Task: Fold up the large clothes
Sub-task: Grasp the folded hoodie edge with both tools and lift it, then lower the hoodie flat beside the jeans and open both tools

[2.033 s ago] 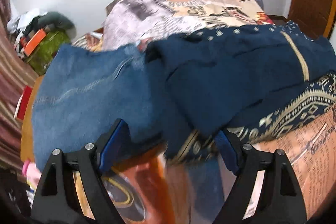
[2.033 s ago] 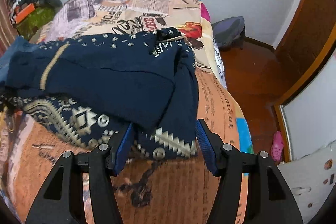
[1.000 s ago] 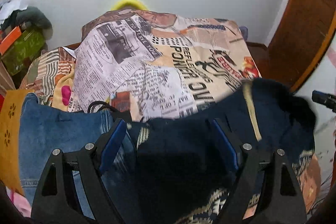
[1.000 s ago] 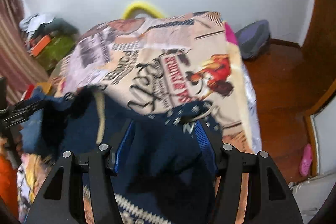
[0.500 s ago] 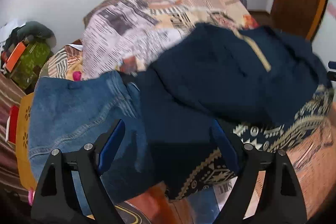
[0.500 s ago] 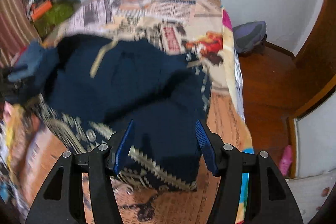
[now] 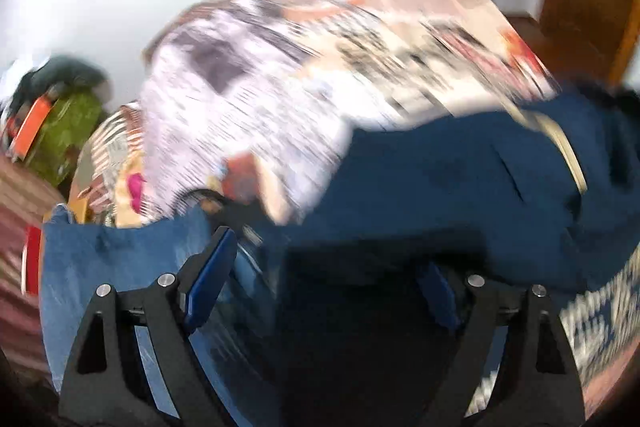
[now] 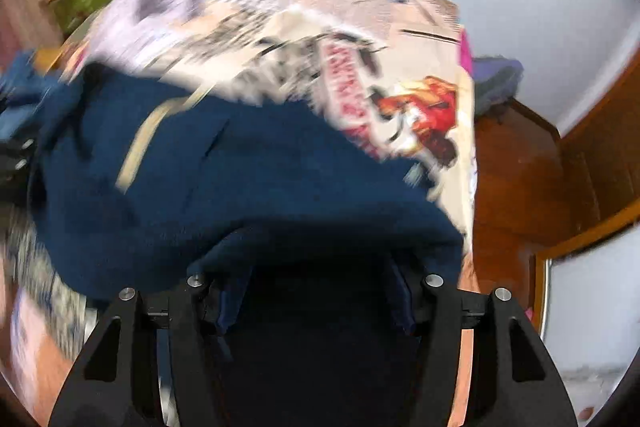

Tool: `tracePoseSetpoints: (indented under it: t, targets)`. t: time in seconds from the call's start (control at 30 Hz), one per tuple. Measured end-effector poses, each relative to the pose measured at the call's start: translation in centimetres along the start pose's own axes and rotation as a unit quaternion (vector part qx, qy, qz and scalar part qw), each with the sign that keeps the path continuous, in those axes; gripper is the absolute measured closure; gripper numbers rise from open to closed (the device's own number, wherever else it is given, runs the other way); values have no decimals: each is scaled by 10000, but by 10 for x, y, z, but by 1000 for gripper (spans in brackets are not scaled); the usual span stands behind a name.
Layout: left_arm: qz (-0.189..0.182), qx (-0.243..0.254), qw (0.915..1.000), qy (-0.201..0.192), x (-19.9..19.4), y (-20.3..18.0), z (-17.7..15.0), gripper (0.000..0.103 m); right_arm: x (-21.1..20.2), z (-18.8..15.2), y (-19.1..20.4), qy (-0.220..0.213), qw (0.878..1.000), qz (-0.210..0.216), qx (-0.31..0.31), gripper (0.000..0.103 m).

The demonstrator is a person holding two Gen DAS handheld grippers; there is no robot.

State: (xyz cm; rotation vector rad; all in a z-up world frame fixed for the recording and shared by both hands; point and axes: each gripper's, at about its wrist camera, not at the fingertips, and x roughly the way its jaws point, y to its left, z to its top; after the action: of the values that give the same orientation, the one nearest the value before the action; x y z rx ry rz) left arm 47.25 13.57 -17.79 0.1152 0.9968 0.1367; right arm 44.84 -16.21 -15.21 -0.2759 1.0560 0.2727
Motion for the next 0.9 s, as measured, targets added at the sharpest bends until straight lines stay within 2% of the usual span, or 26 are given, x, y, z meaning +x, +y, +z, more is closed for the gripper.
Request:
tracePoseSetpoints:
  t: [0.1, 0.13, 0.23, 0.33, 0.5, 0.67, 0.73, 0.8, 0.9]
  targets:
    - [-117, -669, 9977, -75, 2, 27, 15, 17, 0, 14, -31, -270, 9946, -259, 968, 47]
    - [-47, -791, 9968, -135, 2, 32, 17, 17, -2, 16, -38, -398, 9915, -410, 1170, 47]
    - [343, -1022, 9934, -390, -9, 43, 16, 17, -13, 14, -42, -592, 9900, -352, 1231, 47]
    - [83, -1144, 9926, -404, -19, 47, 5, 17, -25, -2, -33, -594, 9939, -89, 925, 47]
    - [-193, -828, 9956, -402, -42, 23, -17, 17, -40, -28, -3, -503, 9983, 199, 234, 47]
    - [-682, -497, 9955, -442, -73, -17, -42, 17, -59, -57, 28, -460, 9975, 451, -290, 47]
    - [-763, -383, 9953, -463, -80, -31, -50, 17, -62, -69, 37, -406, 9972, 454, -431, 47]
    - [-810, -241, 9952, -489, -90, -44, -59, 17, -61, -78, 40, -313, 9972, 457, -494, 47]
    - [-798, -142, 9952, -548, -103, -55, -73, 17, -60, -96, 36, -238, 9984, 446, -248, 47]
